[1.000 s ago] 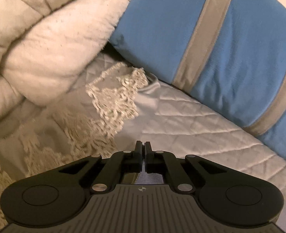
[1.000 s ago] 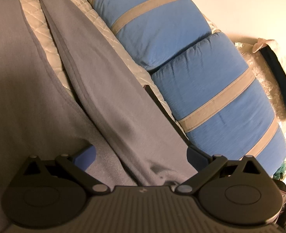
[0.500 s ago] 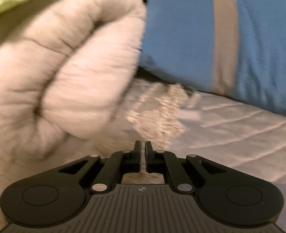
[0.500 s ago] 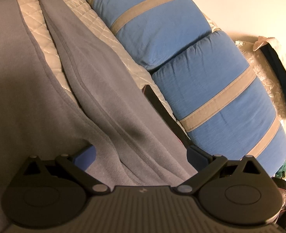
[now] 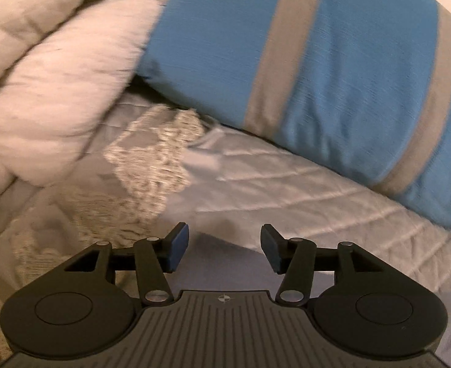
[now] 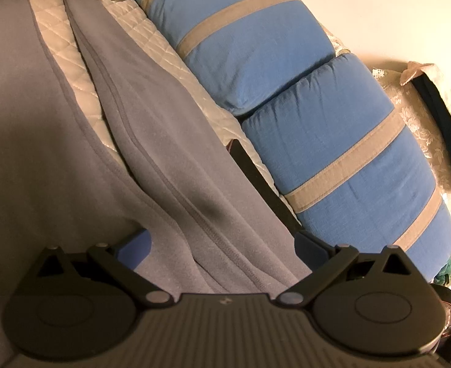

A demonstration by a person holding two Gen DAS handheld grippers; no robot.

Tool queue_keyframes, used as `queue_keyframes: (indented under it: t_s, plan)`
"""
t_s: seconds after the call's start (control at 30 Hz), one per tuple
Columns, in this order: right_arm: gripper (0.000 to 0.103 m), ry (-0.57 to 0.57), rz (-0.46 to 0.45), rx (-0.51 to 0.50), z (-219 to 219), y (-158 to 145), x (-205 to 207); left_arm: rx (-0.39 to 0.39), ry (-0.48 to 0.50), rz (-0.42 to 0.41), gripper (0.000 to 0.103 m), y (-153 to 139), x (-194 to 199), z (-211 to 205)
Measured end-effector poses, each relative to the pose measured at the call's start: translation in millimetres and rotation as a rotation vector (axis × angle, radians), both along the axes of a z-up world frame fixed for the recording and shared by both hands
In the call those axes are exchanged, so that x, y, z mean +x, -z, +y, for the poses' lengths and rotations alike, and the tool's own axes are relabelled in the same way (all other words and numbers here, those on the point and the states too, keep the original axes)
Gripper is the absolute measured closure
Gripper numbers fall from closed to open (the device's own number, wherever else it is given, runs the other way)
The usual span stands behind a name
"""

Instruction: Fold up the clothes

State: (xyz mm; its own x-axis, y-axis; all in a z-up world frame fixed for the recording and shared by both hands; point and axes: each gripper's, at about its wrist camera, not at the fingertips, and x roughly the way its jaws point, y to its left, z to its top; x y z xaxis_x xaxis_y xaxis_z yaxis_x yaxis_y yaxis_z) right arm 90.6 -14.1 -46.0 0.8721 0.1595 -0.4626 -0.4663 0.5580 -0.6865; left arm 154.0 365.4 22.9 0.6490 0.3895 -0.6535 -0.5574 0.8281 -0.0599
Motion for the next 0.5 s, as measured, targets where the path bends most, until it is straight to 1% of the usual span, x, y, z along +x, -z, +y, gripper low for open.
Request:
queue_keyframes:
  t_s: [0.1, 0.2, 0.23, 0.33, 0.4, 0.43, 0.47, 0.5]
  plan:
    - [0.000, 0.000, 0.000, -0.001, -1, 0, 0, -0.014, 0.031, 0.027, 0.053, 5, 5, -7]
    - [0.000, 0.000, 0.001, 0.001, -2, 0, 1, -0.075, 0.040, 0.057, 0.053, 12, 10, -6]
    - [0.000, 0.001, 0.000, 0.001, -2, -1, 1, -0.073, 0.039, 0.061, 0.053, 14, 11, -7]
    - [0.000, 0.004, -0.002, 0.003, -2, -1, 1, -0.026, 0.052, 0.089, 0.053, 18, 15, -13]
    - [0.000, 0.007, -0.002, 0.007, -3, -2, 2, 0.031, 0.073, 0.118, 0.056, 23, 17, -21]
    - [0.000, 0.009, -0.003, 0.010, -3, -3, 2, 0.065, 0.086, 0.130, 0.059, 25, 18, -25]
    - [0.000, 0.014, -0.002, 0.014, -5, -3, 3, 0.085, 0.094, 0.130, 0.073, 26, 18, -28]
    - [0.000, 0.020, 0.000, 0.022, -6, -5, 4, 0.088, 0.092, 0.124, 0.093, 25, 18, -30]
